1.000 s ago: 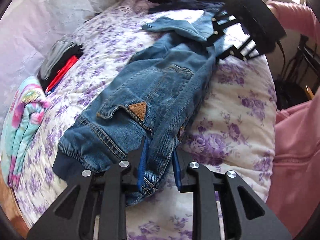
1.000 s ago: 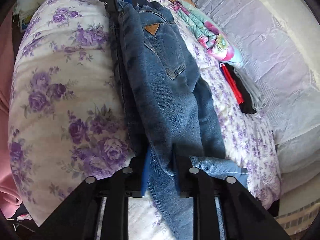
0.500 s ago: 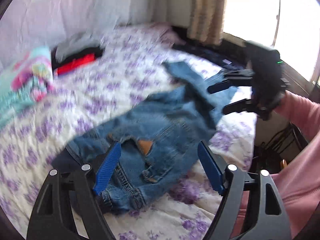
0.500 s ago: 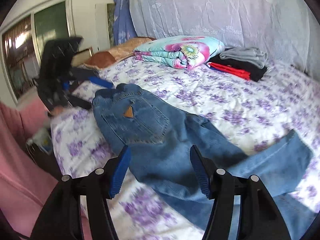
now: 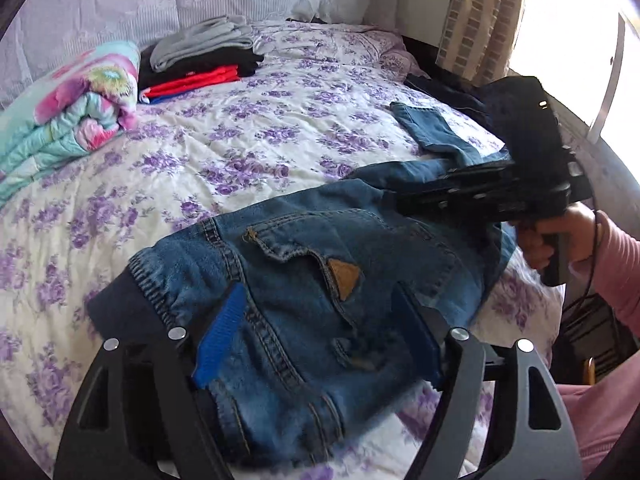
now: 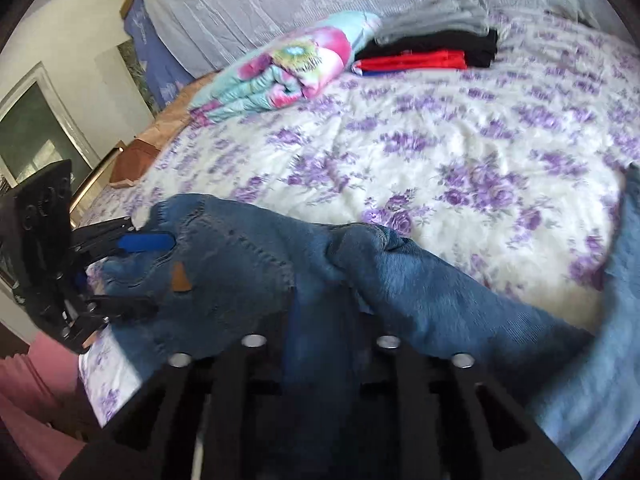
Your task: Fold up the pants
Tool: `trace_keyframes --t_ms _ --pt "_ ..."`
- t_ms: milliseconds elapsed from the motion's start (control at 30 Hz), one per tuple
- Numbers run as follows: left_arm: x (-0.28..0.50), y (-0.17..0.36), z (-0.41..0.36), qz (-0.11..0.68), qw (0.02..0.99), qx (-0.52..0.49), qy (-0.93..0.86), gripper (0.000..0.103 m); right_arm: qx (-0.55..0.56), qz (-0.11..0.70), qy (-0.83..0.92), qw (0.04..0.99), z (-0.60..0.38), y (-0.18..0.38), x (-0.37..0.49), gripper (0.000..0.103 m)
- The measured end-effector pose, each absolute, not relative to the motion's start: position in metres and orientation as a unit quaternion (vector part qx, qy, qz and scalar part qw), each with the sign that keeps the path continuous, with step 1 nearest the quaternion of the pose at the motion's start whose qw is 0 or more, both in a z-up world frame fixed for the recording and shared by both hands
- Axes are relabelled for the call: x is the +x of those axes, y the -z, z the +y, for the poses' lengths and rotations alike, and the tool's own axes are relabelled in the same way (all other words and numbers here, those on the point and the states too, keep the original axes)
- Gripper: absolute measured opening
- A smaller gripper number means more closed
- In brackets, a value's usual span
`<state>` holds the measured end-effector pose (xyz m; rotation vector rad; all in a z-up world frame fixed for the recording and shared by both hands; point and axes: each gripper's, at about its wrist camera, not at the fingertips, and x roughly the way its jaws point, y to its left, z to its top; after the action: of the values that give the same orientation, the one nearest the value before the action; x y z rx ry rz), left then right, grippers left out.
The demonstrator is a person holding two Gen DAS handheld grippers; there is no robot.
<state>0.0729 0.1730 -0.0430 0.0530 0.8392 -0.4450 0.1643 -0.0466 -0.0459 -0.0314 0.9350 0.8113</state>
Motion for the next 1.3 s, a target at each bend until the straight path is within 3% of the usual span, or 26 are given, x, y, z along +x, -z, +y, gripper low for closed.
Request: trace_keyframes --t_ms 100,133,267,367,500,600,733,767,800,833,967,1067,1167,1300 --pt "0.059 0.025 0.172 0.371 0.898 0.008 0.235 0.079 -0.012 0.417 -0.383 0.824 -0.056 0.034 0.161 0.035" --pt "0.058 0.022 0.170 0.366 0.899 0.005 0.241 0.089 -0.014 0.420 -0.377 0.825 -0.053 0.037 0.167 0.034" --pt "0.062 0.061 0.155 0.416 0.886 0.056 0.198 0.091 -0.059 0.437 -0.327 0.836 -0.042 0.070 0.204 0.024" --pt "0.045 0.067 0.157 0.409 0.888 0.071 0.197 0.091 -0.009 0.445 -0.322 0.836 -0.054 0.063 0.208 0.019" --pt "0.039 0.053 0.166 0.414 0.888 0.052 0.193 0.091 -0.018 0.406 -0.347 0.845 -0.055 0.037 0.169 0.028" --pt "0.038 0.033 0.168 0.390 0.901 0.020 0.190 0.091 -0.069 0.418 -0.342 0.839 -0.057 0.047 0.143 0.044" --pt "0.041 0.013 0.144 0.349 0.918 0.011 0.187 0.094 -0.034 0.464 -0.335 0.819 -0.088 0.061 0.134 0.046" --pt "0.046 0.010 0.136 0.349 0.918 0.006 0.186 0.096 -0.012 0.464 -0.331 0.822 -0.097 0.052 0.133 0.051" --pt "0.053 0.009 0.126 0.350 0.918 -0.008 0.186 0.097 0.014 0.455 -0.322 0.830 -0.108 0.041 0.132 0.067" --pt "0.060 0.008 0.120 0.353 0.917 -0.022 0.185 0.098 0.037 0.440 -0.302 0.845 -0.122 0.028 0.131 0.074" --pt "0.093 0.031 0.086 0.411 0.889 -0.089 0.182 0.098 0.035 0.398 -0.183 0.898 -0.162 -0.006 0.140 0.080" --pt "0.110 0.058 0.055 0.467 0.851 -0.133 0.199 0.098 0.036 0.388 -0.088 0.917 -0.183 -0.018 0.155 0.099" --pt "0.112 0.061 0.024 0.450 0.865 -0.113 0.189 0.098 0.052 0.375 -0.039 0.925 -0.199 -0.025 0.191 0.099" --pt "0.104 0.070 -0.003 0.430 0.877 -0.080 0.199 0.098 0.043 0.442 -0.017 0.896 -0.199 -0.013 0.269 0.098"
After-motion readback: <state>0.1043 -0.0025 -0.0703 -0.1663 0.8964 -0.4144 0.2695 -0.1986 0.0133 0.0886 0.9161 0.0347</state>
